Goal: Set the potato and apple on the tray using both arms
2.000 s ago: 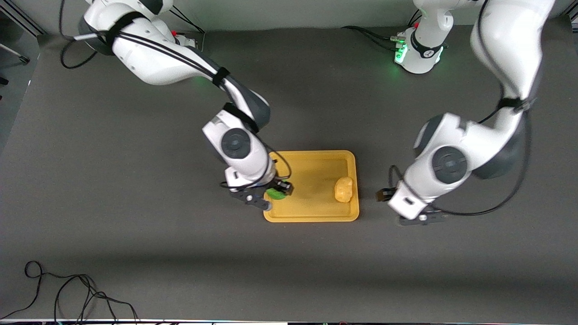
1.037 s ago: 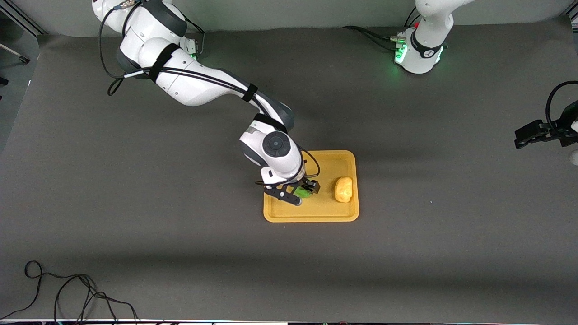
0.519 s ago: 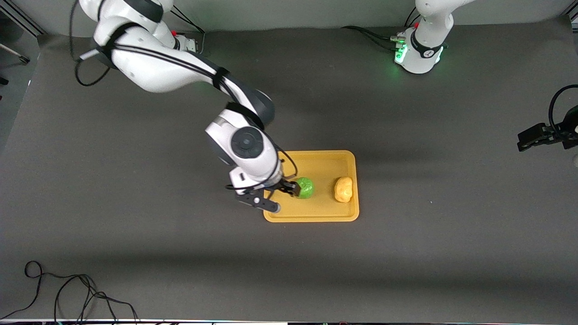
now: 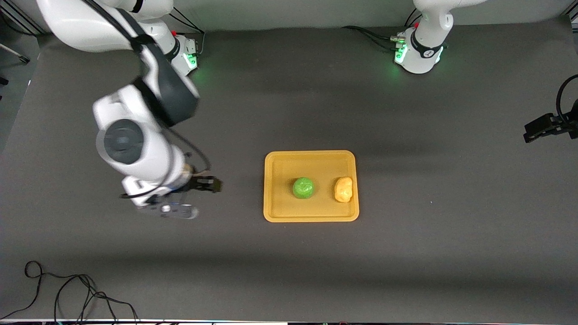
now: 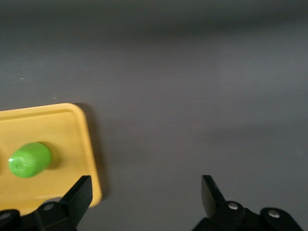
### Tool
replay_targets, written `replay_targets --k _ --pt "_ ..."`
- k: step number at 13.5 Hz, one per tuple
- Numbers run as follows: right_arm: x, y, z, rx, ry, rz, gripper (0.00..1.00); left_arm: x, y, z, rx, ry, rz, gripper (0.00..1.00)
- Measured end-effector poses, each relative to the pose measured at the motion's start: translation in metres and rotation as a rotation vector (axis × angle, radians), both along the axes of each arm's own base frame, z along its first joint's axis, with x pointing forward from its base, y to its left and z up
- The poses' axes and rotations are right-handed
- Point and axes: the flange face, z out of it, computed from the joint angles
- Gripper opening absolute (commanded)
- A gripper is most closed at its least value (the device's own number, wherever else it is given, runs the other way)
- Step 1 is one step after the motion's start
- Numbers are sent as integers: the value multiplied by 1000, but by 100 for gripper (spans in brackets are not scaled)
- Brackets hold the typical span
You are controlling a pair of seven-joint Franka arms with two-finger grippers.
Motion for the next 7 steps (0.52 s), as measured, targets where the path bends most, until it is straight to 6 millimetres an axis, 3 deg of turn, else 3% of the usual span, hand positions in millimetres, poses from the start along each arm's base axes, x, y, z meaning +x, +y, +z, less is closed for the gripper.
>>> replay_targets --k 2,4,5,7 --pt "-8 -73 40 -21 -21 -84 100 -10 -5 0 -4 4 -7 100" --pt "-31 -131 76 -38 -42 -101 100 -16 -6 -1 -13 5 -8 100" --pt "-43 -153 89 -39 -50 -95 100 -19 -4 -2 -16 4 -5 100" --pt "-66 -179 108 -38 -64 -110 100 -24 0 -3 -20 -6 -1 100"
